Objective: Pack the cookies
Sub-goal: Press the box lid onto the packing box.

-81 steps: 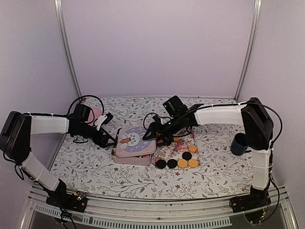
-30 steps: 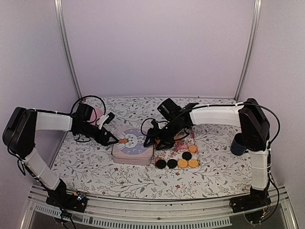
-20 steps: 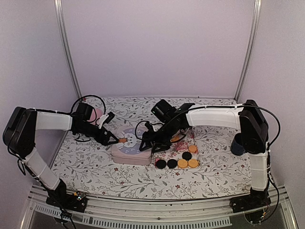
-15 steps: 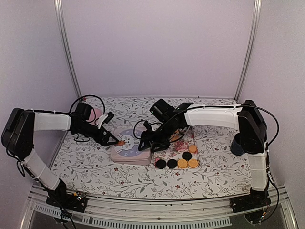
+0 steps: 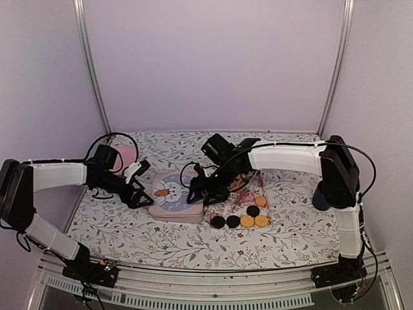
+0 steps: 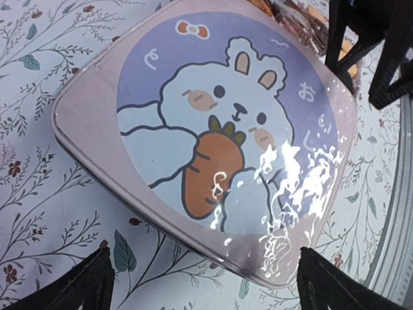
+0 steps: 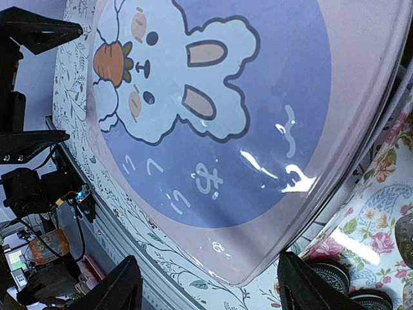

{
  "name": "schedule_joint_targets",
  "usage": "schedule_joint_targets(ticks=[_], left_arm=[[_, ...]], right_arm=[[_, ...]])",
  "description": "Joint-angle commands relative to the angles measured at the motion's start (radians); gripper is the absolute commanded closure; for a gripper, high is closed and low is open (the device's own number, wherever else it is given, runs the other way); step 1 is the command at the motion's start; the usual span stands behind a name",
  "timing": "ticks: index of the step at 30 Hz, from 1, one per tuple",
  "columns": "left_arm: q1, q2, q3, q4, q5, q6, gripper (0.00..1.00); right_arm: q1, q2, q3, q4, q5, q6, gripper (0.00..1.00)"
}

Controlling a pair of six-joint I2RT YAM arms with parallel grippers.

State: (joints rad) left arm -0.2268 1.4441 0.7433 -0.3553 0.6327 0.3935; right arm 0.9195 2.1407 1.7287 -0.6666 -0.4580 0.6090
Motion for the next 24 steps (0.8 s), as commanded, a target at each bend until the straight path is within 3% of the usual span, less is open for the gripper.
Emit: schedule_joint_targets(ticks=[1, 11, 24], left_arm=[[-0.018, -0.077, -0.037, -0.057, -0.09, 0.137, 0.01], [-0.2, -0.158, -0.164, 0.092, -0.339, 0.148, 0.01], [-0.266, -0.099, -0.157, 0.203, -0.485, 0.044, 0.01]], right_arm=[[-0.007, 0.02, 0.02, -0.002, 0.036, -0.011, 0.26], [-0.012, 0.009, 0.019, 0.0, 0.044, 0.001, 0.27], [-0.012, -0.017, 0.004, 0.013, 0.05, 0.012, 0.27]])
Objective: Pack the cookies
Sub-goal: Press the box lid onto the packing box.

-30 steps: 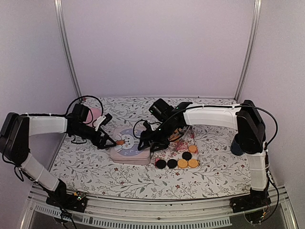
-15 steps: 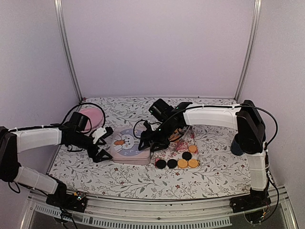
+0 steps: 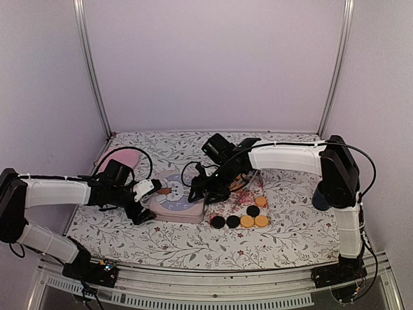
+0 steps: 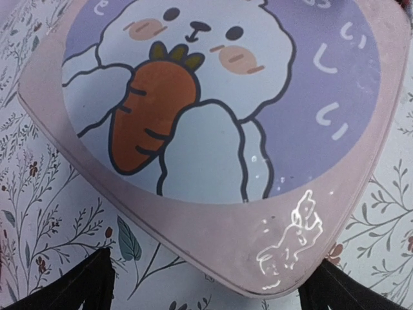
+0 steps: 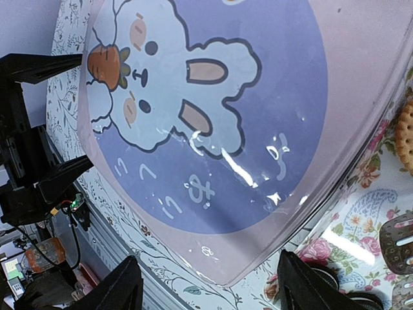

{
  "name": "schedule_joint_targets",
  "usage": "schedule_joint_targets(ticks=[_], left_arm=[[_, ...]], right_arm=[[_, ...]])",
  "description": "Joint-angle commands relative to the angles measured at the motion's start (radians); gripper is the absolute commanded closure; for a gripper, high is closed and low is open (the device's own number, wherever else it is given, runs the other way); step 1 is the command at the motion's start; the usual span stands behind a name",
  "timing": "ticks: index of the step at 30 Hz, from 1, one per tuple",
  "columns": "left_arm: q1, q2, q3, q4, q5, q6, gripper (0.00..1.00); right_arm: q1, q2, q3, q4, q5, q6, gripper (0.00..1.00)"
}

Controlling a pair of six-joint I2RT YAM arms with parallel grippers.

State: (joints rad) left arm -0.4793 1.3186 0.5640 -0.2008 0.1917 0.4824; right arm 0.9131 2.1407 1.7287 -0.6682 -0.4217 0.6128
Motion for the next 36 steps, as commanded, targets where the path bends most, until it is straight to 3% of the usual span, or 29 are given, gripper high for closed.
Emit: schedule_joint_targets(ticks=[1, 24, 36], left_arm=[[-0.014, 0.028, 0.026, 0.05, -0.041, -0.05, 0.01], [0.086, 0.059, 0.112, -0.054, 0.149, -0.154, 0.01], [0.122, -0.057, 0.149, -0.188, 0.322, -0.106, 0.01]], right_arm=[[-0.006, -0.021, -0.001, 0.018, 0.014, 0.008, 0.27], [-0.056, -0.035, -0.01, 0.063, 0.034, -0.014, 0.27], [-0.082, 0.019, 0.051, 0.065, 0.036, -0.052, 0.27]])
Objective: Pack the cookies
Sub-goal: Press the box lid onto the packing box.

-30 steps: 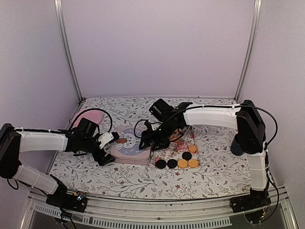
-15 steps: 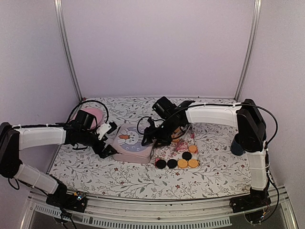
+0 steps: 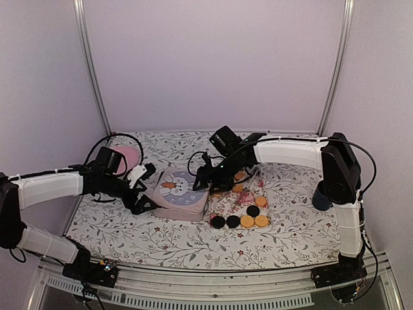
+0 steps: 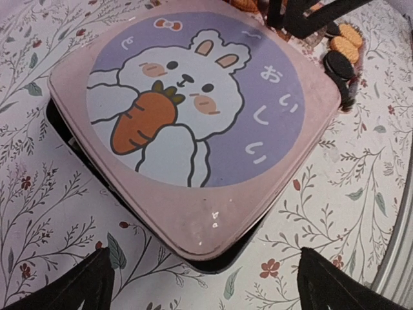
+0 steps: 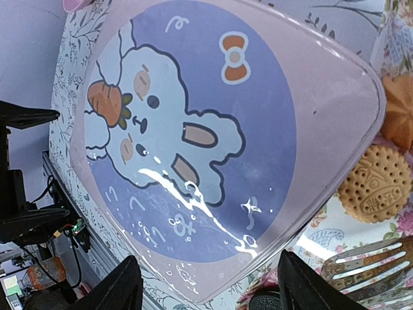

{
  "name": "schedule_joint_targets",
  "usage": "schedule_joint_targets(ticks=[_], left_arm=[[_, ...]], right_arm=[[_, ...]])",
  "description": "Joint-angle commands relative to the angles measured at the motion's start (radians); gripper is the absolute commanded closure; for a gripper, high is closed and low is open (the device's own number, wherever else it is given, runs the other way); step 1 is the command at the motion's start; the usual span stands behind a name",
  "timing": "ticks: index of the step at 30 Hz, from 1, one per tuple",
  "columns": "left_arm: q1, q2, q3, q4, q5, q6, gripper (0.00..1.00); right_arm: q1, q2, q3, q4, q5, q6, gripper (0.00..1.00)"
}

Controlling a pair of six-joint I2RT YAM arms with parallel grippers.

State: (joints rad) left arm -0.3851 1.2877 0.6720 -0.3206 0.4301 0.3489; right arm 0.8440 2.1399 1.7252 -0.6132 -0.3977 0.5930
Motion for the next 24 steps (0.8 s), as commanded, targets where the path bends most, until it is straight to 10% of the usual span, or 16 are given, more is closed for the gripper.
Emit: schedule_joint_targets(ticks=[1, 24], left_arm=[[0.037, -0.021, 0.051, -0.07, 0.088, 0.03, 0.01], [0.204, 0.286, 0.205, 0.075, 0.203, -0.121, 0.01]], right_arm=[[-0.013, 0.03, 0.068, 0.004, 0.011, -0.035, 0.27], [-0.022, 0.006, 0.042, -0.061, 0.071, -0.092, 0.24]])
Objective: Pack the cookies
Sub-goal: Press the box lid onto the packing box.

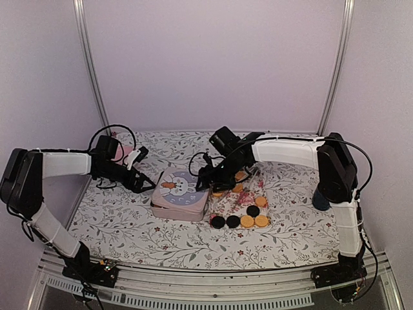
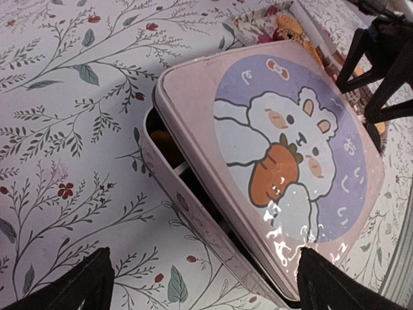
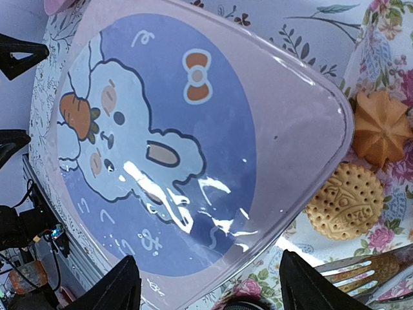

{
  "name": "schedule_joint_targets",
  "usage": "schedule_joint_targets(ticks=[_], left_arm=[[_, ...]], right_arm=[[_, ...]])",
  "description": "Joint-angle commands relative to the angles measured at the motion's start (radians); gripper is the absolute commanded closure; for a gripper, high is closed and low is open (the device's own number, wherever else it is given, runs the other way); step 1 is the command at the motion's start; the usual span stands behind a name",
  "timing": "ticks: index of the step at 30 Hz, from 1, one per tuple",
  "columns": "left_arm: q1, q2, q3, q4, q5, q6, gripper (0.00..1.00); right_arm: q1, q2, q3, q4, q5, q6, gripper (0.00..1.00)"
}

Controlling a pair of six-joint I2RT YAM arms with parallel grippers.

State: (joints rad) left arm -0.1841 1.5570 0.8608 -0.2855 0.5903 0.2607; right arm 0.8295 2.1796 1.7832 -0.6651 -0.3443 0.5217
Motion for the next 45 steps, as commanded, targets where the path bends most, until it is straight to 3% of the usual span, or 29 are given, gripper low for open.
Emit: schedule_joint_targets(ticks=[1, 33, 37, 42, 45], left_arm=[[0.003, 0.017, 0.012, 0.044, 0.043, -0.035, 0.01], [-0.017, 0.075, -0.076, 0.17, 0.07, -0.069, 0.01], [-0.018, 0.089, -0.071, 0.171, 0.064, -0.066, 0.05], [-0.017, 0.099, -0.065, 0.156, 0.09, -0.057, 0.21], [-0.018, 0.097, -0.062, 0.134, 0.104, -0.052, 0.24]], right_arm=[[-0.008, -0.029, -0.016, -0.007, 0.016, -0.022, 0.24], [0.017, 0.105, 0.162, 0.014, -0.038, -0.024, 0.23], [0.018, 0.114, 0.173, 0.007, -0.034, -0.027, 0.23], [0.018, 0.117, 0.173, -0.007, -0.019, -0.035, 0.23], [0.018, 0.116, 0.174, -0.006, -0.007, -0.04, 0.22]])
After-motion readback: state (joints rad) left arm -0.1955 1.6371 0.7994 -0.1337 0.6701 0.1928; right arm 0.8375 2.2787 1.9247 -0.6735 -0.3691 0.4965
